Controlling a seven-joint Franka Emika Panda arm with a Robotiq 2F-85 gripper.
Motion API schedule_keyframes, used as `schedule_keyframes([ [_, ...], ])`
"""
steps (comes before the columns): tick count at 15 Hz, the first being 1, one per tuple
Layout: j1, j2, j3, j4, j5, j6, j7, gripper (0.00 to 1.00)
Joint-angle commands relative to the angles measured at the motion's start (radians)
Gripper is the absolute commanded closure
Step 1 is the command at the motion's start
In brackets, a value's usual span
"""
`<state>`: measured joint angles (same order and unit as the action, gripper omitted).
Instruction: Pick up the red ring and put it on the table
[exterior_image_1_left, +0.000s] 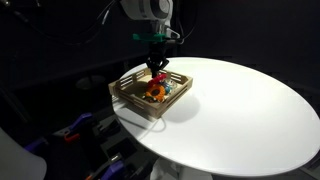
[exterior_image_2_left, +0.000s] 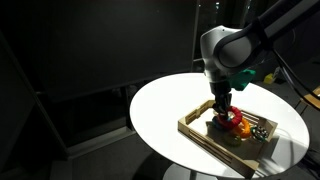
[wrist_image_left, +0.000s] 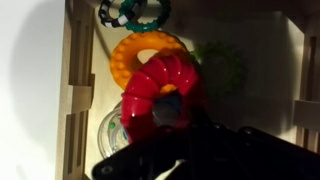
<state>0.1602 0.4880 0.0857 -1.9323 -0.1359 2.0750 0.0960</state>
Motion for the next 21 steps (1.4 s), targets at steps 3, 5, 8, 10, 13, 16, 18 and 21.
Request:
schedule_keyframes([
  [3,0.008,0.011,-0.009,0.032,-0.019,-0.028,-0.017,0.5],
  [5,0.008,0.01,-0.01,0.032,-0.02,-0.028,-0.015,0.35],
  [8,0.012,0.012,-0.014,0.034,-0.028,-0.032,-0.006,0.13],
  [10,0.013,0.014,-0.015,0.037,-0.037,-0.033,-0.005,0.0],
  [13,0.015,0.022,-0.016,0.042,-0.05,-0.037,-0.003,0.0],
  [16,0.017,0.031,-0.016,0.046,-0.056,-0.04,-0.002,0.0],
  [18,0.017,0.036,-0.016,0.049,-0.055,-0.041,-0.004,0.0],
  [21,0.02,0.045,-0.015,0.053,-0.056,-0.041,-0.004,0.0],
])
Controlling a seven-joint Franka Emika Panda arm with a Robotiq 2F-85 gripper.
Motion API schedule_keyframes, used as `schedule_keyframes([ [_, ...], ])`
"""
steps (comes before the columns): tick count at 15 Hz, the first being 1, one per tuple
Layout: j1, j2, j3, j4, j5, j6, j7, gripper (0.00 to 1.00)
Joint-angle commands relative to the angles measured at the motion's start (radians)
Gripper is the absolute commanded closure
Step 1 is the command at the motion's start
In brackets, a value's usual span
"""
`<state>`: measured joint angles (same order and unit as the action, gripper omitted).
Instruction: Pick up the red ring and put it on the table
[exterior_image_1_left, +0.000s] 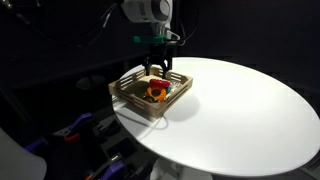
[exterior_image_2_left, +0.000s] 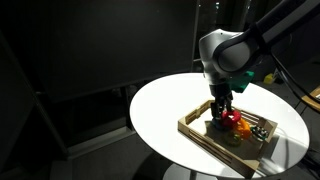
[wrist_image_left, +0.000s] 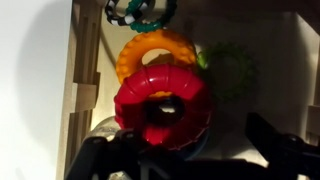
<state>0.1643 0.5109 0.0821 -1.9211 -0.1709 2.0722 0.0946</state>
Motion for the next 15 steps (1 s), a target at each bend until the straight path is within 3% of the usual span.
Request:
schedule_keyframes([
  [1,0.018,0.027,-0.011,0.046,-0.022,-0.041,-0.002,0.0],
  [4,0.024,0.04,-0.011,0.056,-0.023,-0.049,-0.003,0.0],
  [5,0.026,0.044,-0.011,0.059,-0.023,-0.053,-0.004,0.06],
  [7,0.029,0.051,-0.011,0.068,-0.024,-0.064,-0.005,0.31],
  [9,0.031,0.058,-0.011,0.077,-0.024,-0.076,-0.006,0.37],
  [15,0.031,0.066,-0.014,0.093,-0.024,-0.099,-0.006,0.88],
])
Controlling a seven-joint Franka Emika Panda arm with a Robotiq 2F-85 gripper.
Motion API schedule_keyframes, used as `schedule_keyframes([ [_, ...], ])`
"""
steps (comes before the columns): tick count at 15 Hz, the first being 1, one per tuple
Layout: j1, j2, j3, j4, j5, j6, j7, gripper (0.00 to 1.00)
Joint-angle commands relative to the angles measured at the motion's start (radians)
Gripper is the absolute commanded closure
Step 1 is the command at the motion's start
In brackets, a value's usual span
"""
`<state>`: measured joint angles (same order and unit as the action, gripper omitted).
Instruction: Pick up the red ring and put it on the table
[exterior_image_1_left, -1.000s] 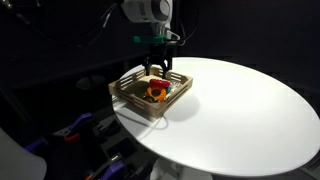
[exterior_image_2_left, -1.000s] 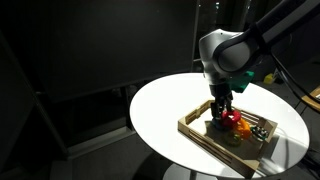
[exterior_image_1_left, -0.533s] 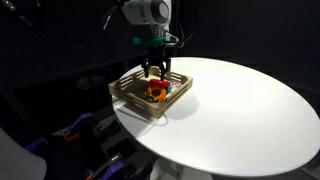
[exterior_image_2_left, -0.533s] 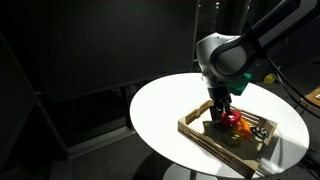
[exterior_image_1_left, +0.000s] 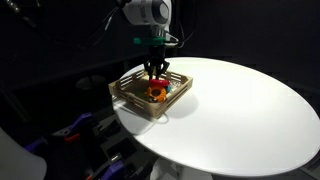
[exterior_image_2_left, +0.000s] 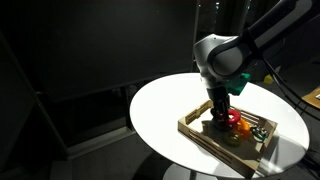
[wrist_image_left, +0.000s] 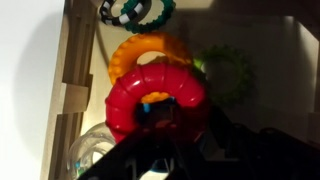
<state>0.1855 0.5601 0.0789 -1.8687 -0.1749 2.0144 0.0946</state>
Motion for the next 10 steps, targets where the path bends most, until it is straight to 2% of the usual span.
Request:
schedule_keyframes([
  [1,0.009,0.016,-0.012,0.044,-0.02,-0.046,-0.006,0.94],
  [2,0.009,0.016,-0.012,0.047,-0.02,-0.05,-0.006,0.91],
  [10,0.001,-0.01,-0.011,0.044,-0.008,-0.026,-0.005,0.9],
])
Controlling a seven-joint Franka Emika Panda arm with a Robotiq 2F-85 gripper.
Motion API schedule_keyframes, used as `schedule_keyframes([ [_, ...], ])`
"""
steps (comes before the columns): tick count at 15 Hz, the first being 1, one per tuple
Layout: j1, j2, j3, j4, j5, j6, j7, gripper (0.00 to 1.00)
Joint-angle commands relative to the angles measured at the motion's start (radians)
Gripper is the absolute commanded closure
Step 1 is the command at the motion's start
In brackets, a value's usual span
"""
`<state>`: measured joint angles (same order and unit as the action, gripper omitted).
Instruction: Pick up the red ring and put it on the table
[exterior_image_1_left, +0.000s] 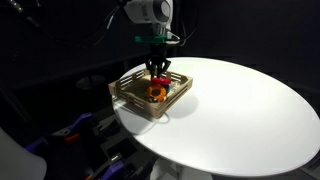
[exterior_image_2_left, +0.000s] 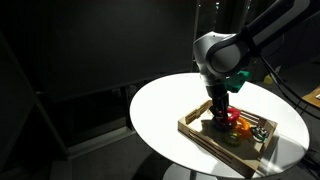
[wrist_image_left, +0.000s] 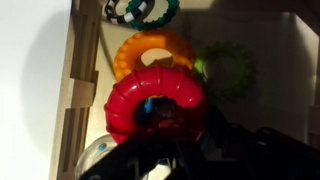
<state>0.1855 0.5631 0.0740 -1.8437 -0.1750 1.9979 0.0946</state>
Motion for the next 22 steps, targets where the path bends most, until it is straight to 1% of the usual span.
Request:
schedule_keyframes([
  [1,-0.001,-0.019,-0.006,0.02,-0.006,-0.005,-0.005,0.9],
  [5,-0.007,-0.045,-0.015,0.02,-0.003,0.011,0.006,0.9],
  [11,-0.032,-0.078,-0.049,0.04,0.008,-0.004,0.041,0.9],
  [22,-0.099,-0.134,-0.157,0.012,0.004,-0.018,0.234,0.91],
])
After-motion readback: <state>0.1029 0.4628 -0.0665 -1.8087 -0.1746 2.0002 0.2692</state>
